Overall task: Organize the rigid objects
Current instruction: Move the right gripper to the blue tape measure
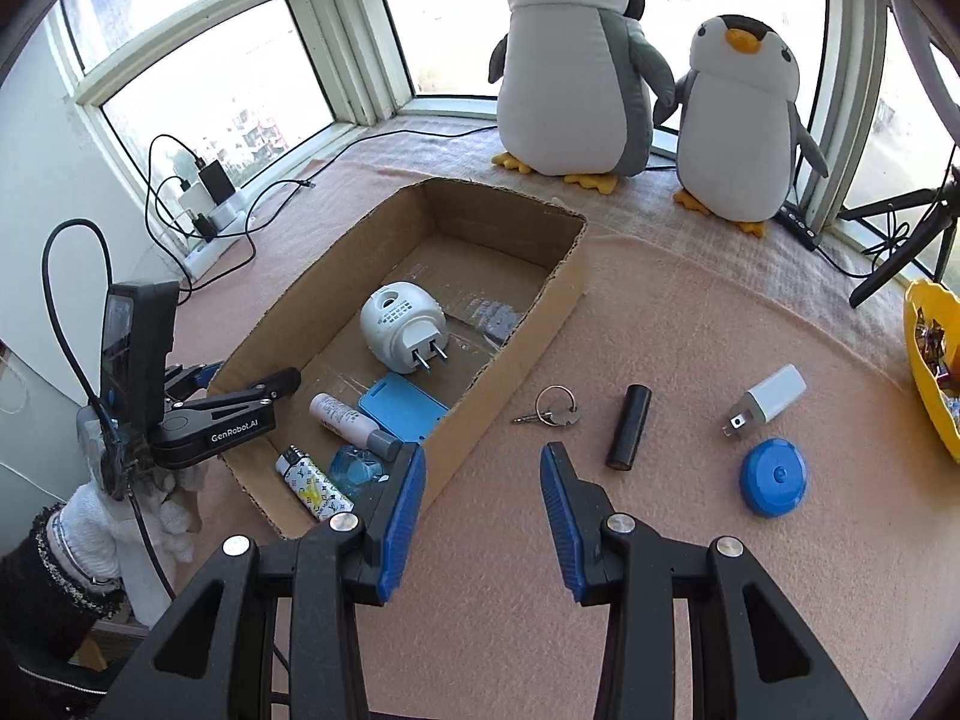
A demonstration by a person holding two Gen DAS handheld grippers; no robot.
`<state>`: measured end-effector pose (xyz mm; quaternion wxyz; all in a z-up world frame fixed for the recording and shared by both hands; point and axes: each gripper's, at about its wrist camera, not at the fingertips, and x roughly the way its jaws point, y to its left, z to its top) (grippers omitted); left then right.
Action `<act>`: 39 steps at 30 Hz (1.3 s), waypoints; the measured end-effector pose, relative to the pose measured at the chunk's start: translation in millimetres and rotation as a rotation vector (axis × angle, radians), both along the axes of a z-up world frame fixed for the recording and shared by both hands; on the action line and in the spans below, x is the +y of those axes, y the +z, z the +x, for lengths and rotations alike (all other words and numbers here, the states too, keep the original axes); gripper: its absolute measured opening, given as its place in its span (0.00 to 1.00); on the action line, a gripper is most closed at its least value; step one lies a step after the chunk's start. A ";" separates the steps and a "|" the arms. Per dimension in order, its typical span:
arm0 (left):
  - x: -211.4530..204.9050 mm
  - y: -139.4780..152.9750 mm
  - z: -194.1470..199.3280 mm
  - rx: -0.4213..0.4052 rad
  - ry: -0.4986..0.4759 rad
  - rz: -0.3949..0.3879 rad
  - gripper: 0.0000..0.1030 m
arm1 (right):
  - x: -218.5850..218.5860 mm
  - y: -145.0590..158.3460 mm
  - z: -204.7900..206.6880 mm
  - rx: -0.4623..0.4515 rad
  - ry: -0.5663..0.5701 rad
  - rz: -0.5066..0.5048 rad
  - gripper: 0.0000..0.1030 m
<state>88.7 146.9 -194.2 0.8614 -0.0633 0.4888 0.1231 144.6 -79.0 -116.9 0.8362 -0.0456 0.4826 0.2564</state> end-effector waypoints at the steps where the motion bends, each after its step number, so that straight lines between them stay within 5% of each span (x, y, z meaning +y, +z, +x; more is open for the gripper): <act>1: 0.0 0.0 0.1 0.000 0.000 0.000 0.62 | -6.0 0.6 1.7 -0.001 -0.016 0.002 0.35; 21: -1.2 0.8 0.9 0.001 -0.004 0.007 0.62 | -130.5 -21.8 27.4 0.044 -0.399 0.014 0.51; 39: -2.0 0.9 0.9 0.002 -0.007 0.018 0.62 | -122.9 -73.8 63.4 0.092 -0.404 -0.107 0.51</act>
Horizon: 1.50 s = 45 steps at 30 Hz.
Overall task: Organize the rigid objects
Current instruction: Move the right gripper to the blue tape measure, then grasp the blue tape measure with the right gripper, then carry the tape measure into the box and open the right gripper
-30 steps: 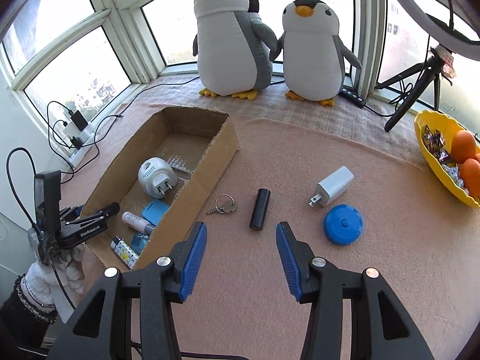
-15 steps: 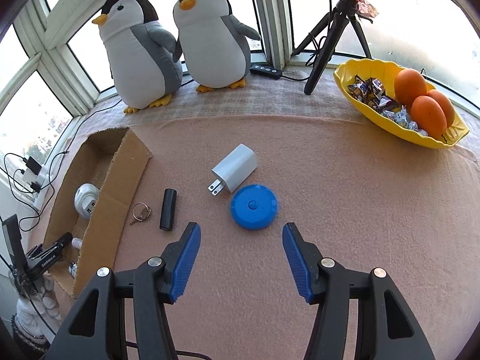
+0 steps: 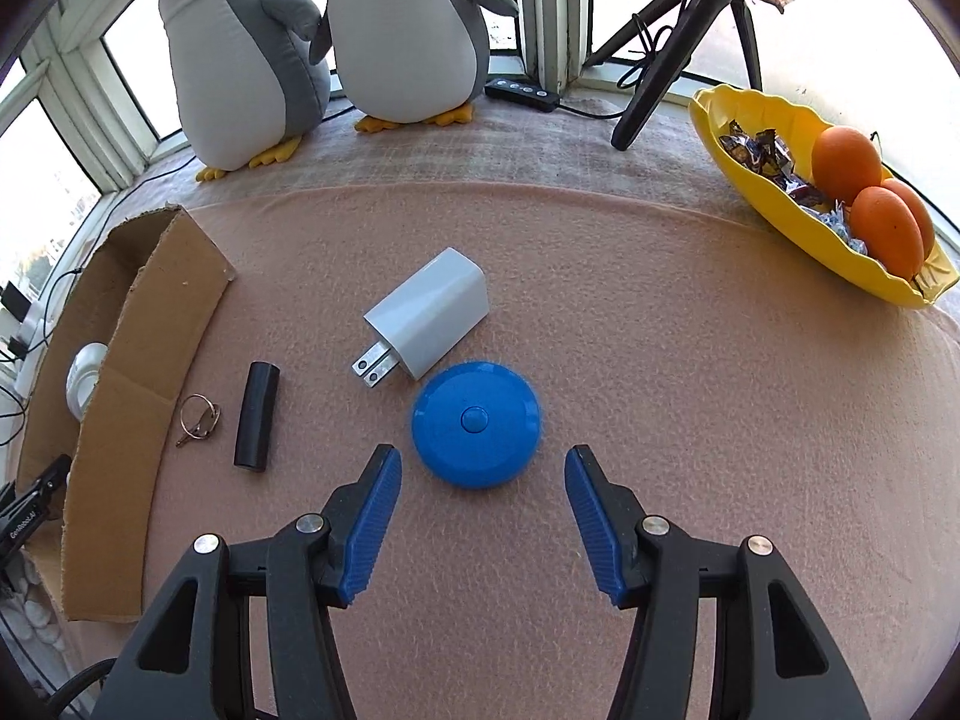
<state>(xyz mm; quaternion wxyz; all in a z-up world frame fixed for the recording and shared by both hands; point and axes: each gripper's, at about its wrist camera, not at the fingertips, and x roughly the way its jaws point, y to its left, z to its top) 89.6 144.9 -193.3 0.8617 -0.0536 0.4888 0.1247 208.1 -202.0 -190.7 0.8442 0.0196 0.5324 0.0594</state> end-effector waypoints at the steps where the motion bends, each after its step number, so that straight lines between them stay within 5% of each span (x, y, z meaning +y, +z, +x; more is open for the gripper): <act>1: 0.2 0.1 0.1 0.000 0.000 0.000 0.62 | 0.6 -1.1 1.8 0.003 0.002 -0.002 0.51; 17: 0.0 -0.1 0.1 0.001 0.001 0.000 0.62 | 14.2 -15.1 18.1 0.033 0.041 -0.083 0.51; 45: 0.8 -0.2 -0.1 0.001 0.004 -0.001 0.62 | 12.1 0.8 -10.6 0.018 0.046 -0.055 0.45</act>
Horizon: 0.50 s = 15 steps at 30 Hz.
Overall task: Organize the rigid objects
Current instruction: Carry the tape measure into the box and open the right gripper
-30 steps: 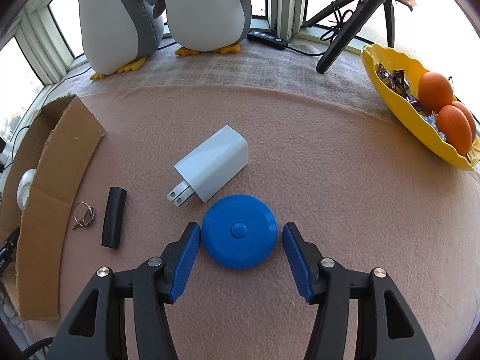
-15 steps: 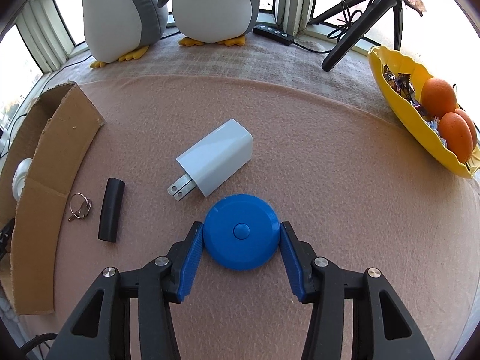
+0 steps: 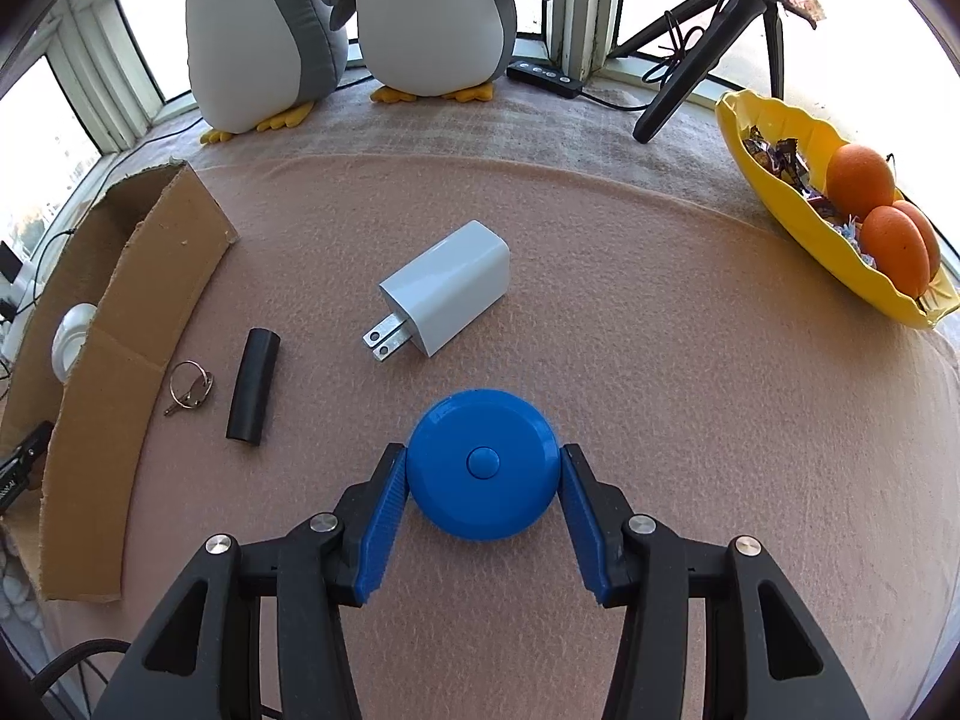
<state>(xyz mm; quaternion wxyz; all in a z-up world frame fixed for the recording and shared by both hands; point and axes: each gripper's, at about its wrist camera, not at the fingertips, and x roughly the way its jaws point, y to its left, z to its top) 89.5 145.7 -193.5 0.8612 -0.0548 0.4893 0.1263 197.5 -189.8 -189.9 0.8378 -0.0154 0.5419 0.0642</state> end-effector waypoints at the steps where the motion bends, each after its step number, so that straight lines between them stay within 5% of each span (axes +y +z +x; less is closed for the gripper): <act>1: -0.5 0.0 0.1 0.000 -0.001 0.001 0.62 | -0.1 2.2 -1.7 -0.004 0.000 0.004 0.45; 15: 1.1 0.2 -0.6 -0.001 -0.001 0.001 0.62 | 48.0 58.1 -23.2 -0.108 0.127 0.050 0.45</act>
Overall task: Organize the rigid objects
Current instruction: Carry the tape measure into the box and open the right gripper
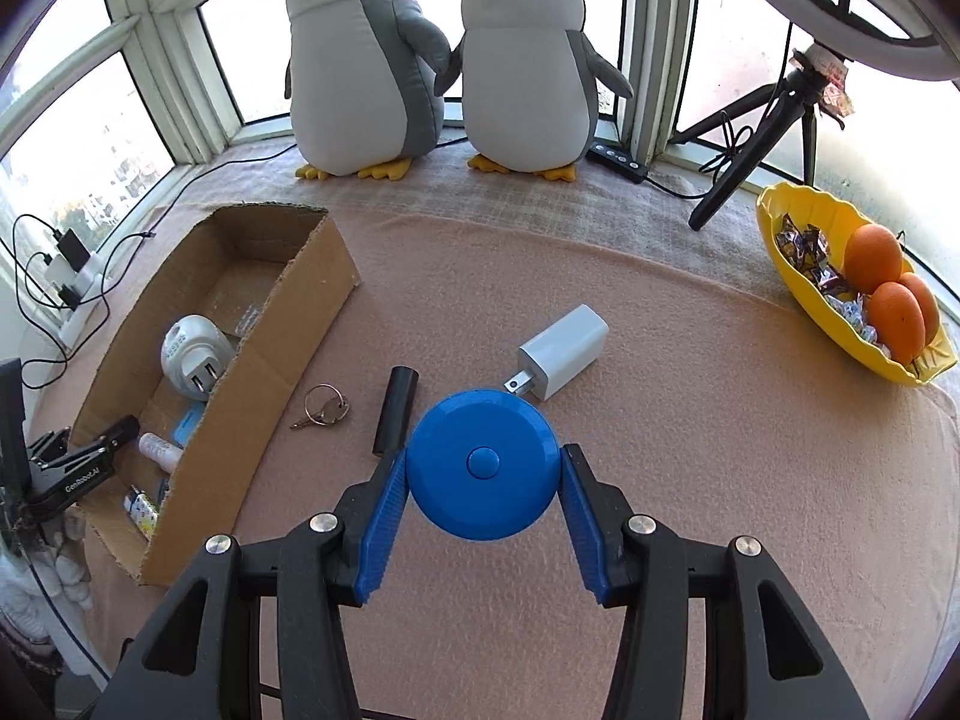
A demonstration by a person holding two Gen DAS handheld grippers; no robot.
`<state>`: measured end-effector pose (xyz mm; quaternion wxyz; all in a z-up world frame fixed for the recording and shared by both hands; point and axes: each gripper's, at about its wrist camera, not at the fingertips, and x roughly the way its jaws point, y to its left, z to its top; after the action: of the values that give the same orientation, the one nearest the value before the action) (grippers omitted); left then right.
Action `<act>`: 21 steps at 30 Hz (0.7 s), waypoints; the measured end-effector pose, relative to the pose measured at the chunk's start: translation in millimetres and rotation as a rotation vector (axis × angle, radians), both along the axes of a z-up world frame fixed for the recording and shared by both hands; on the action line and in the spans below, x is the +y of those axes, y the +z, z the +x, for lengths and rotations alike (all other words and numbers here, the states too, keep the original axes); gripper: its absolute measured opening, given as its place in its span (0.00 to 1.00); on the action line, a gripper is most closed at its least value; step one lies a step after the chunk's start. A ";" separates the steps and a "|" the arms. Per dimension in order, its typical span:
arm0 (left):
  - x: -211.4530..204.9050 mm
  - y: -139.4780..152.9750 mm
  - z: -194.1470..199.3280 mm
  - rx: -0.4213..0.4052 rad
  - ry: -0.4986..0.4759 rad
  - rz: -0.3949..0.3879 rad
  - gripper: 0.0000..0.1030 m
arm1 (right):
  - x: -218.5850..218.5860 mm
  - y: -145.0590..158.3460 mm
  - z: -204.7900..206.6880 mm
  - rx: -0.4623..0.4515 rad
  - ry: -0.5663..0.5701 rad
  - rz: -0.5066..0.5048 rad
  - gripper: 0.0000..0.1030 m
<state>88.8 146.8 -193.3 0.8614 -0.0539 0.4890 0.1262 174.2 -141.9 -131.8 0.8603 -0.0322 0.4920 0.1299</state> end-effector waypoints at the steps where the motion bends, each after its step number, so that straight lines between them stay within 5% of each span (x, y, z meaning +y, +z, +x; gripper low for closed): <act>1: 0.4 0.3 -0.2 0.000 0.000 0.000 0.62 | 5.1 3.3 -1.5 -0.006 0.013 0.004 0.45; 21: 0.5 0.2 -0.5 -0.001 -0.001 0.002 0.62 | 96.0 32.1 -24.2 -0.041 0.261 0.028 0.45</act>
<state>88.3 147.3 -193.1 0.8617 -0.0528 0.4887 0.1264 150.0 -45.9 -99.7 0.8463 -0.0865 0.4639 0.2471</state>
